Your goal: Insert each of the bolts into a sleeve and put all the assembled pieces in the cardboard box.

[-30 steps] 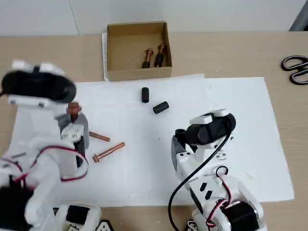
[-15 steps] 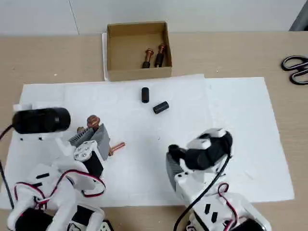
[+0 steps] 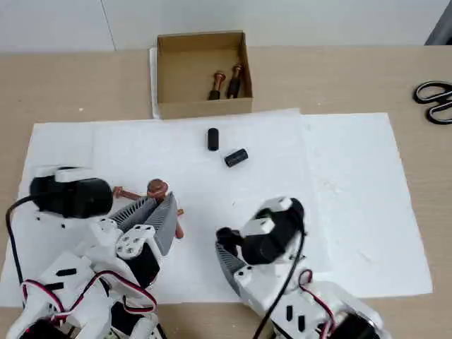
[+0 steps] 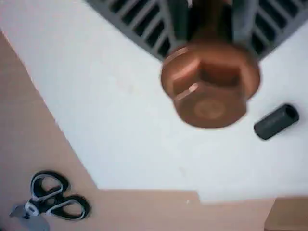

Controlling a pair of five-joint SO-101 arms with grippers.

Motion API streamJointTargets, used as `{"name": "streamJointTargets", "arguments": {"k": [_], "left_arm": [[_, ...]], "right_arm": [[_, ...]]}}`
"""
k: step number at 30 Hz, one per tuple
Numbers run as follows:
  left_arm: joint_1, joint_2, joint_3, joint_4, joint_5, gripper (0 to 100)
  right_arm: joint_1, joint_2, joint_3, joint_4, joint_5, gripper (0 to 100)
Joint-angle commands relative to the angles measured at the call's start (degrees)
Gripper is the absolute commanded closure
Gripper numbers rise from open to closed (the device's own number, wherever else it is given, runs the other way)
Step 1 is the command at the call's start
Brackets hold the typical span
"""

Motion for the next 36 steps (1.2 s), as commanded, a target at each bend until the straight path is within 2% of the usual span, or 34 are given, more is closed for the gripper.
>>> {"name": "streamJointTargets", "arguments": {"k": [1, 5, 11, 18, 23, 36], "left_arm": [[0.5, -0.4, -0.1, -3.4, 0.3, 99], [0.5, -0.4, 0.0, -6.0, 0.3, 99], [0.7, -0.4, 4.4, -7.5, 0.3, 99], [6.5, -0.4, 5.6, -8.2, 2.9, 99], [6.5, -0.3, 6.1, -9.6, 2.9, 99], [6.4, -0.4, 8.0, -9.6, 1.8, 99]], "right_arm": [[-0.7, -0.4, 3.0, -6.8, 1.7, 99.5], [-3.2, -0.4, 5.0, -11.6, 4.0, 99.5], [-5.8, -0.4, 6.1, -12.9, 4.1, 99.5], [-5.8, -0.4, 5.9, -14.4, 4.3, 99.5], [-5.8, -0.3, 6.2, -16.1, 7.2, 99.5], [-5.8, -0.4, 3.6, -15.7, 7.6, 99.5]]}}
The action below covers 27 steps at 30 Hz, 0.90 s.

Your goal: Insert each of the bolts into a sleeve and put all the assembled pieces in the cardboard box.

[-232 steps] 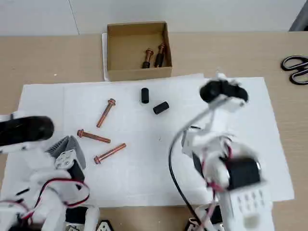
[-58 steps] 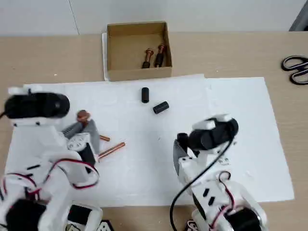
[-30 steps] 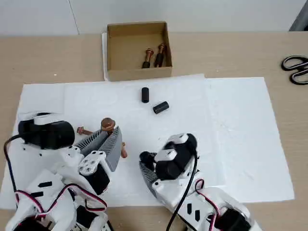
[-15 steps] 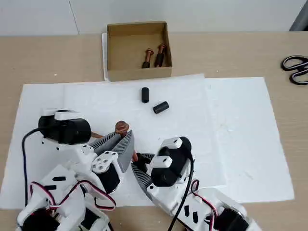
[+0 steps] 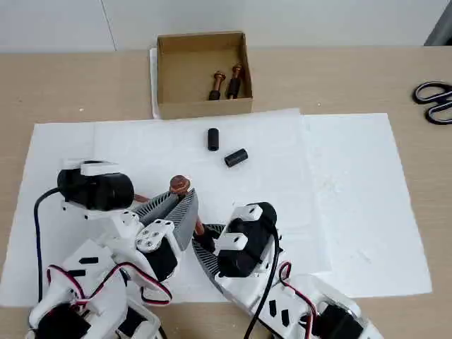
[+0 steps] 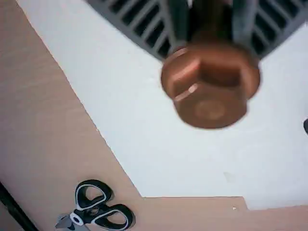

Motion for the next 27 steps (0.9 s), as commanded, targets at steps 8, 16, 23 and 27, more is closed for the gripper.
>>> {"name": "streamJointTargets", "arguments": {"k": [8, 16, 23, 27], "left_arm": [[-3.1, 0.0, 2.8, -2.7, -2.3, 99], [-1.9, 0.0, 3.6, -2.5, -2.0, 99], [1.4, -0.1, 0.0, 4.9, -2.2, 99], [1.4, -0.1, -3.3, 9.7, -4.7, 99]], "right_arm": [[-0.4, -0.5, -4.0, -1.5, 0.6, 99.5], [-0.4, -0.4, -4.1, -1.5, 0.6, 99.5], [-0.1, -0.4, -4.1, -1.9, 0.7, 99.5], [-0.1, -0.3, -4.1, -2.0, 0.7, 99.5]]}}
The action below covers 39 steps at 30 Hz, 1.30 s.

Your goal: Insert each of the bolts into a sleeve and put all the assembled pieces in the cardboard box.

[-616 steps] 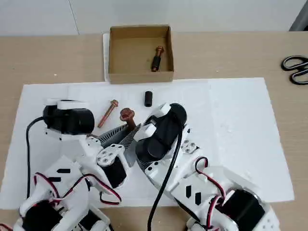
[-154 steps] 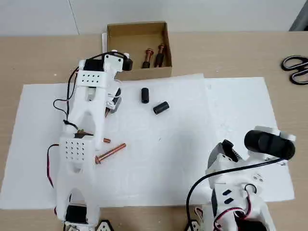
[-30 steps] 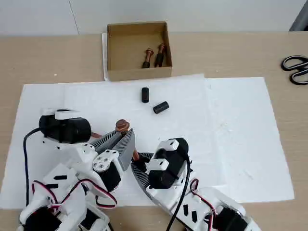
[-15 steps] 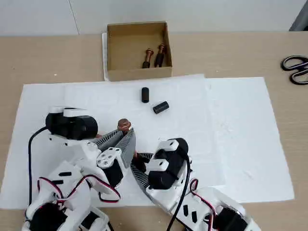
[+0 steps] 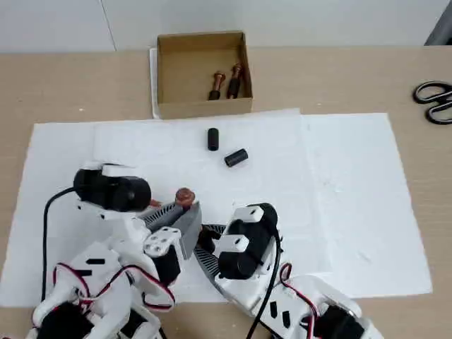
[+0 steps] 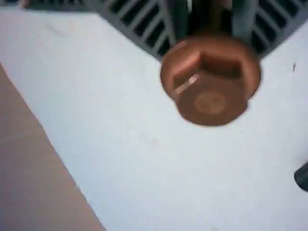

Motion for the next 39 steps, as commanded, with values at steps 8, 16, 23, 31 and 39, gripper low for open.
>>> {"name": "streamJointTargets", "arguments": {"k": [8, 16, 23, 31, 39], "left_arm": [[0.4, 0.1, -3.7, 9.9, -2.4, 99], [6.3, 0.0, 2.5, 10.0, -2.3, 99], [6.8, 0.0, 4.1, 8.8, -2.5, 99], [4.0, -0.1, 4.0, 8.9, -2.5, 88], [1.4, 0.2, 4.0, 8.8, -2.5, 78]], "right_arm": [[0.1, -0.3, -4.0, -3.2, 3.6, 99.5], [0.1, -0.3, -4.0, -5.6, 6.3, 99.5], [0.1, -0.3, -4.0, -5.6, 6.3, 99.5], [0.1, -0.3, -3.9, -5.6, 6.3, 99.5], [0.1, -0.3, -3.7, -5.3, 6.3, 99.5]]}}
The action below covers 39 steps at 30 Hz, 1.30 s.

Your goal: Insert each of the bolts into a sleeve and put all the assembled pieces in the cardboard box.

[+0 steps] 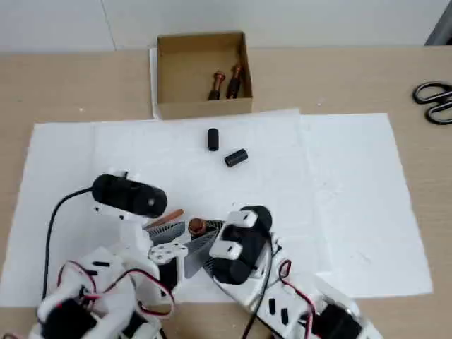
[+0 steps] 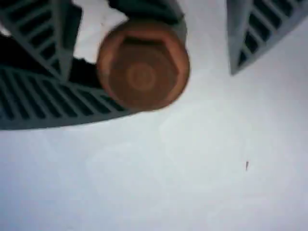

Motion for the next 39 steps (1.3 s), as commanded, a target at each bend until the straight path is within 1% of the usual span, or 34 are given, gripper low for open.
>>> {"name": "streamJointTargets", "arguments": {"k": [1, 7, 9, 13, 16, 19, 22, 26, 31, 33, 36, 39], "left_arm": [[0.0, 0.4, 0.0, -0.2, -0.6, 78], [-0.2, 0.5, -6.1, -0.8, -0.5, 78], [-2.3, 0.6, -8.6, -1.5, -0.5, 78], [-7.3, 0.6, -13.2, -3.0, -2.3, 78], [-12.0, 0.6, -15.8, -5.2, -3.8, 83], [-17.8, 0.6, -16.1, -8.1, -5.2, 89], [-23.7, 0.5, -15.8, -9.8, -5.4, 99], [-30.8, 0.4, -13.5, -10.4, -5.3, 99], [-44.3, 0.3, -12.6, -8.9, -5.4, 99], [-48.1, 0.3, -11.6, -7.1, -5.4, 99], [-50.1, 0.2, -8.8, -2.9, -5.4, 99], [-50.1, 0.2, -7.9, 1.5, -5.2, 99]], "right_arm": [[-0.3, -0.5, -3.8, -2.7, 0.4, 99.5], [-0.2, -0.5, -3.7, -2.6, 0.4, 99.5], [-0.1, -0.5, -3.1, -2.6, 0.4, 99.5], [2.1, -0.6, -1.1, -2.6, 0.1, 99.5], [3.1, -0.6, -0.8, -2.7, -0.1, 99.5], [3.8, -0.6, 0.0, -2.7, -0.1, 99.5], [6.3, -0.5, 1.7, -2.6, -0.1, 99.5], [11.0, 0.0, 5.5, -1.5, 0.0, 99.5], [16.0, 0.0, 6.2, 0.6, 0.0, 99.5], [17.9, 0.1, 6.2, 0.7, -0.4, 99.5], [20.5, 2.3, 5.9, 0.7, -3.3, 99.5], [22.9, 8.5, 3.3, 0.2, -5.6, 99.5]]}}
